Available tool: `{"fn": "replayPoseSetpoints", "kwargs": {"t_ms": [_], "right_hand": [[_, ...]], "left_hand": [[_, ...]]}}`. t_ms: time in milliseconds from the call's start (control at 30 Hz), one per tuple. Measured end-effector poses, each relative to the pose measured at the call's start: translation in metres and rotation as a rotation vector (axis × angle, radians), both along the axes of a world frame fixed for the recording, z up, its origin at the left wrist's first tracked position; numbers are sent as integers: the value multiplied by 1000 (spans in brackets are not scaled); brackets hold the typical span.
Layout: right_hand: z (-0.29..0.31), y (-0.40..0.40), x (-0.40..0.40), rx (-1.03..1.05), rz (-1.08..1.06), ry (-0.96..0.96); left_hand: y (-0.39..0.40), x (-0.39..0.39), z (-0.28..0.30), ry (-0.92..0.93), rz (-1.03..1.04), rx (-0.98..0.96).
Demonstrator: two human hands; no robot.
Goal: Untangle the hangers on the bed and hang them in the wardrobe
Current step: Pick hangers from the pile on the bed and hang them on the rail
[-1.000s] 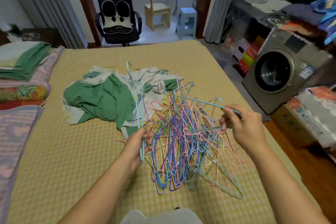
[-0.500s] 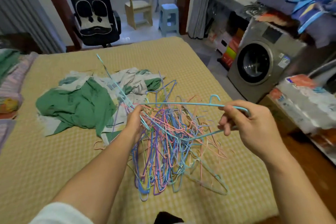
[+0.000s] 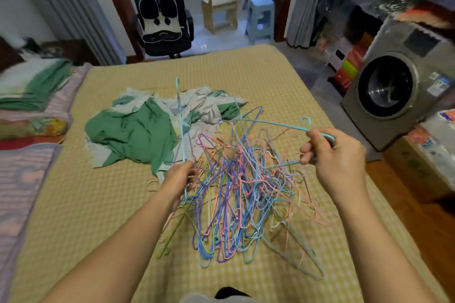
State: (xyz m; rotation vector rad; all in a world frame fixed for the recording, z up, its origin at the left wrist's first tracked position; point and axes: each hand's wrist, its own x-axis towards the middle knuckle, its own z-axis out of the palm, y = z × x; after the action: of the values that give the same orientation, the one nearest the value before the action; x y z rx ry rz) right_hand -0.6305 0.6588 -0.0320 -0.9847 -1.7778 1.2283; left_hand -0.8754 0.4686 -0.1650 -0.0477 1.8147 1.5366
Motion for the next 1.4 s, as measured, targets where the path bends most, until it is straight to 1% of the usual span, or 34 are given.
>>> {"fn": "replayPoseSetpoints", "kwargs": {"t_ms": [67, 133, 267, 367, 533, 767, 867, 967, 1067, 1133, 1200, 1300, 1367, 1400], "right_hand": [[-15, 5, -23, -65, -12, 9], [-31, 9, -49, -159, -31, 9], [-67, 15, -97, -212, -28, -53], [-81, 18, -122, -238, -52, -61], [-79, 21, -156, -325, -82, -35], [-79, 14, -177, -511, -90, 117], [-74, 7, -178, -521, -99, 141], [-62, -9, -169, -514, -71, 216], [-50, -37, -157, -485, -24, 282], [-47, -59, -146, -516, -40, 330], [-51, -79, -132, -655, -102, 429], [-67, -114, -102, -1012, -134, 641], [-82, -143, -84, -1144, -158, 679], [-89, -164, -74, -1166, -186, 697]], "left_hand": [[-11, 4, 4, 87, 17, -36], [-25, 6, 6, 126, 61, -37], [-58, 11, 11, 116, 103, -17], [-79, 12, 17, 93, 117, -5], [-101, 14, 35, 96, 205, 37], [-117, 16, 43, 63, 257, 48], [-119, 18, 47, 51, 256, 56], [-123, 16, 49, 51, 262, 63], [-131, 15, 49, 69, 259, 71], [-138, 17, 50, 60, 255, 97], [-146, 19, 54, -26, 266, 198], [-159, 21, 54, -243, 261, 362], [-168, 18, 52, -302, 210, 386], [-175, 15, 53, -321, 167, 382]]}}
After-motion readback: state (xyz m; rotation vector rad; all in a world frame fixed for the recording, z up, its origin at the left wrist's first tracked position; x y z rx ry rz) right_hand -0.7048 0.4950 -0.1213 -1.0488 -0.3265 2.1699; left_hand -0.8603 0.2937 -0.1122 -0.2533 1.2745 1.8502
